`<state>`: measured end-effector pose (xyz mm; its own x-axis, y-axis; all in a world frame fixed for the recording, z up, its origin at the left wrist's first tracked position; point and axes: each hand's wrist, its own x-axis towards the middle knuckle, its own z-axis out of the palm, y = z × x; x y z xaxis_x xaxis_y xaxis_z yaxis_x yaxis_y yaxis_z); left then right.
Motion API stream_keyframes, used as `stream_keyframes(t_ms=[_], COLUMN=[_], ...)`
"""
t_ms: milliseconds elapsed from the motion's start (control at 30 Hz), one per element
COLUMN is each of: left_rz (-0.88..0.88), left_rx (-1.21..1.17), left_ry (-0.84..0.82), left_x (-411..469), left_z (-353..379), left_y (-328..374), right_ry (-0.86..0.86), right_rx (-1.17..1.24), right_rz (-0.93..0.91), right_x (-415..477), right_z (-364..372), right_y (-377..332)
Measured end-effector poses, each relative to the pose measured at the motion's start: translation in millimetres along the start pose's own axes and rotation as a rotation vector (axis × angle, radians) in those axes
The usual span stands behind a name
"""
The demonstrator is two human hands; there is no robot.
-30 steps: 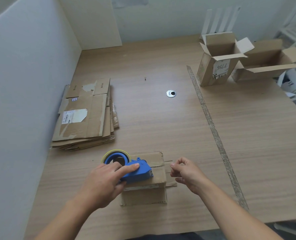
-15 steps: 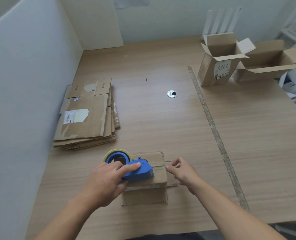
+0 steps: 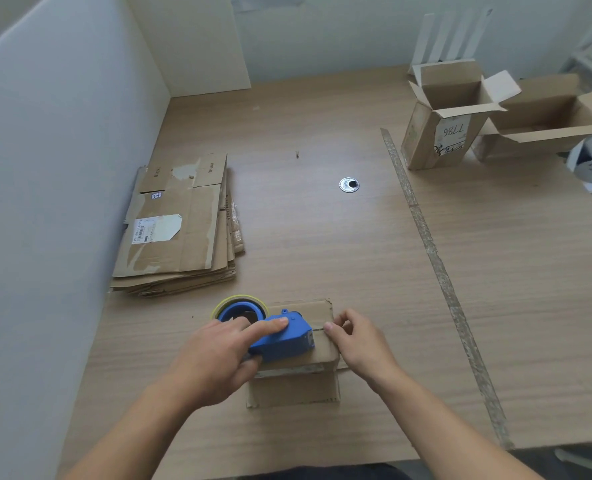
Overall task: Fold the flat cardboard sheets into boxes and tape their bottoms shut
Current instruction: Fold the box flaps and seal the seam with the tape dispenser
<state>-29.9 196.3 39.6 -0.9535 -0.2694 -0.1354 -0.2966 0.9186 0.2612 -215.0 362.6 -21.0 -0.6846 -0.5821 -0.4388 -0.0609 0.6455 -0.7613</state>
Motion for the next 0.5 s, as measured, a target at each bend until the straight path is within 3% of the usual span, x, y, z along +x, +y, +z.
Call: stream_keyframes(t_ms=[200, 333, 500], left_rz=[-0.029, -0.104, -0.207], left_rx=[-0.085, -0.171, -0.344], left_ry=[-0.144, -0.202, -0.266], left_x=[6, 12, 8], left_z=[-27, -42, -55], left_y=[3, -1, -13], right_ry=[-0.019, -0.011, -0.041], right_rx=[0.001, 0.209, 0.299], right_rz=[-0.007, 0.040, 0.039], right_x=[4, 6, 10], right_z=[-1, 7, 11], right_y=[3, 7, 8])
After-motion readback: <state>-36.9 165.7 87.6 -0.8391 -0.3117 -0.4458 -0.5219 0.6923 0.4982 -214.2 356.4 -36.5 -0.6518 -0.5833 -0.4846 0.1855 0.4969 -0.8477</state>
